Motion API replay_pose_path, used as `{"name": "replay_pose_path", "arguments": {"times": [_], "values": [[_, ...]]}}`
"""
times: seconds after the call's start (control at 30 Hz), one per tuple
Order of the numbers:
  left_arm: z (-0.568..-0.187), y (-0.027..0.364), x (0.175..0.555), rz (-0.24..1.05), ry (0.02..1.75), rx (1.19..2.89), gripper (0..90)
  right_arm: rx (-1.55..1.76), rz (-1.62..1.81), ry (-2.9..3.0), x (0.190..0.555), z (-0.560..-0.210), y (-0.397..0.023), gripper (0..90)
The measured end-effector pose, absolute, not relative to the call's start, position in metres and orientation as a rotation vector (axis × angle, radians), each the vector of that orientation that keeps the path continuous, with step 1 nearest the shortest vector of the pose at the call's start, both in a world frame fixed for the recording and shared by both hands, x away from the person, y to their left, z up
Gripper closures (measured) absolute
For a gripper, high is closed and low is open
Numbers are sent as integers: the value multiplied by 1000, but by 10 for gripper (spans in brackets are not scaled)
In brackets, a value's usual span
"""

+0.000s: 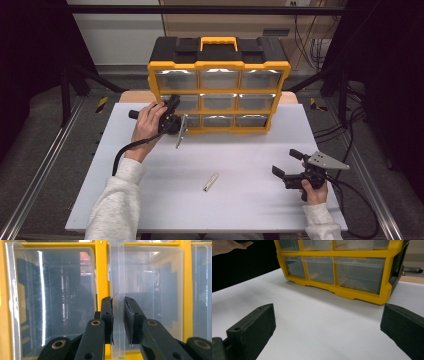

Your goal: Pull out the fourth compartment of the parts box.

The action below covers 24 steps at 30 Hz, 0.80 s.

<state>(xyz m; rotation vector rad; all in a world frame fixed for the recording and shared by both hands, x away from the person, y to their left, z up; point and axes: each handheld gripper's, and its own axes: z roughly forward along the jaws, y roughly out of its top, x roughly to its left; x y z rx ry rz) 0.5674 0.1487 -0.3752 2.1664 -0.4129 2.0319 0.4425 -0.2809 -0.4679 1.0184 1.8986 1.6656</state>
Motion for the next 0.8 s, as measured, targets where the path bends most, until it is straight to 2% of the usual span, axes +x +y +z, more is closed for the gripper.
{"name": "replay_pose_path", "arguments": {"times": [0.8], "values": [[-378,150,555,2038,-405,2145,780,1016,1664,1898,443,-468,-281,3]]}}
